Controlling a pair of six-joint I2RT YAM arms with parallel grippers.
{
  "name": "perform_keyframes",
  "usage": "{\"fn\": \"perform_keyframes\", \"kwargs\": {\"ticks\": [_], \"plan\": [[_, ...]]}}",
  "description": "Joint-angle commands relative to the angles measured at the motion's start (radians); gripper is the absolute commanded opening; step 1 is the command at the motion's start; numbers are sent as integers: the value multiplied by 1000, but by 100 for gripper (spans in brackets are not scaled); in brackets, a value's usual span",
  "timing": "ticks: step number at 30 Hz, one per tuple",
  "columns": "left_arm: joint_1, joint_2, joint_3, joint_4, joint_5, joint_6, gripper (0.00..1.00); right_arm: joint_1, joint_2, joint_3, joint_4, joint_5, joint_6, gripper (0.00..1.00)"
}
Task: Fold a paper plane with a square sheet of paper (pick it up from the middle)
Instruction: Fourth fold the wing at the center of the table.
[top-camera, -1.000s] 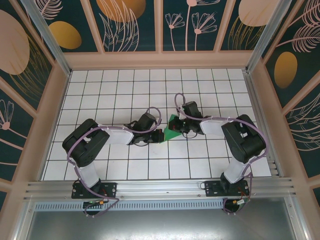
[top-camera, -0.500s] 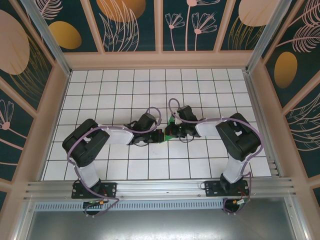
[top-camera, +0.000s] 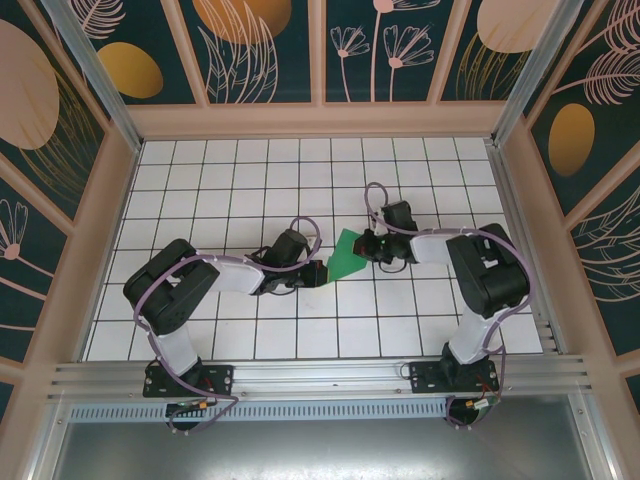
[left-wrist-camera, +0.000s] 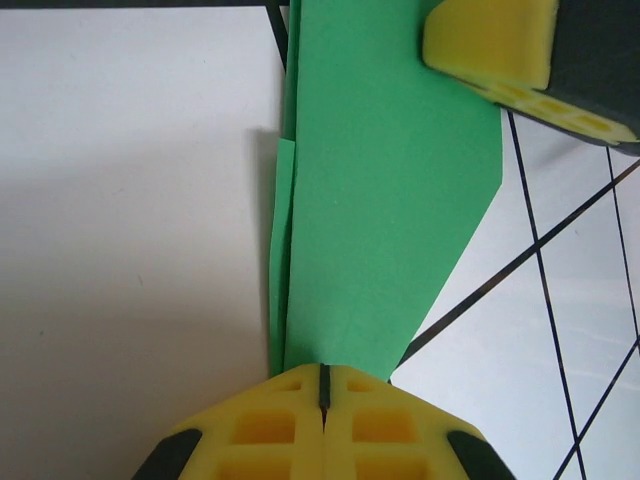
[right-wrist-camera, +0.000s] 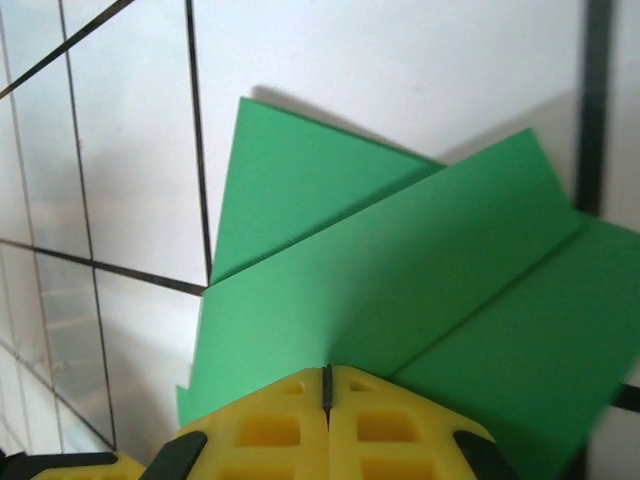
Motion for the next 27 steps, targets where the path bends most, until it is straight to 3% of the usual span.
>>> {"fn": "perform_keyframes", "kwargs": {"ticks": [1, 6, 13, 22, 27], "plan": [[3, 54, -44, -192, 1, 14, 0, 43, -72, 11, -49, 57, -6, 0], [4, 53, -37, -195, -5, 15, 0, 129, -71, -31, -4, 46, 40, 0], [3, 49, -38, -201, -11, 14, 0, 135, 9, -5, 11, 26, 28, 0], [3, 58, -65, -156, 9, 2, 0, -136, 90, 50, 81, 15, 57, 0], [3, 56, -55, -156, 9, 5, 0, -182, 96, 134, 11, 44, 44, 0]]}}
